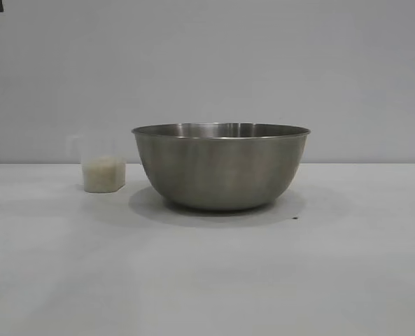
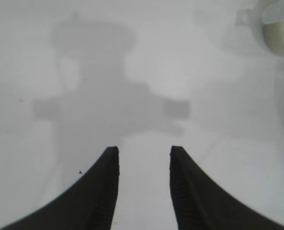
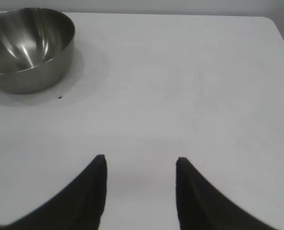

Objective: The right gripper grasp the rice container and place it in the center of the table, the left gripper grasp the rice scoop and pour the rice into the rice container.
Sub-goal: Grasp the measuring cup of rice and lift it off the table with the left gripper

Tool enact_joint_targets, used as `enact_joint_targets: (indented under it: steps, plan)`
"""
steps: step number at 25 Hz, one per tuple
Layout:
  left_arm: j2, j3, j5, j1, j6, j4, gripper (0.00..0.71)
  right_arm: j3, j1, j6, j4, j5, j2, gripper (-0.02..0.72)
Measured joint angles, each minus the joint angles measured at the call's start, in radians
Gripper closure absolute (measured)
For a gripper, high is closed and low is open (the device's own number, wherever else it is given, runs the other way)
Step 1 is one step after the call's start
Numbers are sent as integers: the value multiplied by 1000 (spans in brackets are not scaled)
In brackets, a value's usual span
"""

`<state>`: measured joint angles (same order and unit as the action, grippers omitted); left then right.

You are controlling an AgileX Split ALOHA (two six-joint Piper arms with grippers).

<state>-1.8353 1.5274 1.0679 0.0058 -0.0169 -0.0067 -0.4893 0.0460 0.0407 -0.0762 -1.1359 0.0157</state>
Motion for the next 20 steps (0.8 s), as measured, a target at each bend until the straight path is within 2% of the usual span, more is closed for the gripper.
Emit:
enact_joint_targets:
  steps: [6, 20]
  plan:
    - [0, 0, -16, 0, 0, 0, 438, 0, 0, 0, 0, 0, 0, 432]
    - [-4, -1, -279, 0, 0, 0, 438, 0, 0, 0, 0, 0, 0, 432]
